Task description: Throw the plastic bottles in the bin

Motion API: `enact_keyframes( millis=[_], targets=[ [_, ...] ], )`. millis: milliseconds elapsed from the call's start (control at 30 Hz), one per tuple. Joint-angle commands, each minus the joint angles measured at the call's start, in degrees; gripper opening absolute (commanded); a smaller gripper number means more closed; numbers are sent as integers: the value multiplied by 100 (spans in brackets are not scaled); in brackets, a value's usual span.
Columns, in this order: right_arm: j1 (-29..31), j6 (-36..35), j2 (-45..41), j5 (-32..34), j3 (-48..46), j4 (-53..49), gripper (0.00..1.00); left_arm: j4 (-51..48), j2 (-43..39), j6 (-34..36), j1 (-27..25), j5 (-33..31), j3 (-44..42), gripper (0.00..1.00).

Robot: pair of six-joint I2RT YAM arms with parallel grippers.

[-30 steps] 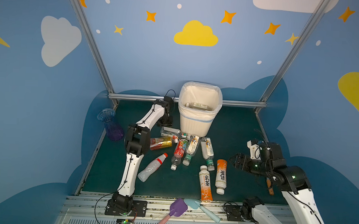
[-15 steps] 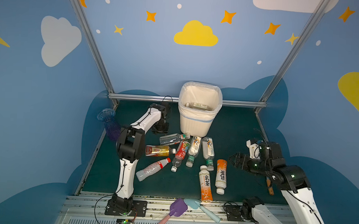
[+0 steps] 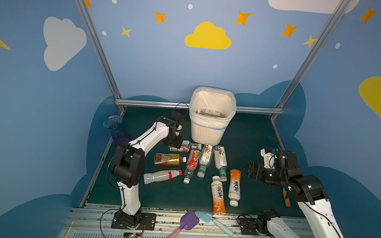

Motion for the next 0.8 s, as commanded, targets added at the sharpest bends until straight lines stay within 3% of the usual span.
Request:
enact_keyframes(
  millis=[0,233,433,767],
  targets=[
    [26,95,-84,-43,-77,35,86,295,-244,419,-234,-268,-238,67],
    [22,162,-144,-26,-86,-12,86,384,-297,682,-428,-400,-125,71],
    [22,233,-299,61,-142,-108,86,299,-473,161,-822,-267,-156,69],
    [26,239,-114,337,-325,-297,87,290,-651,-2353,-2363,-477,15,67]
  ],
)
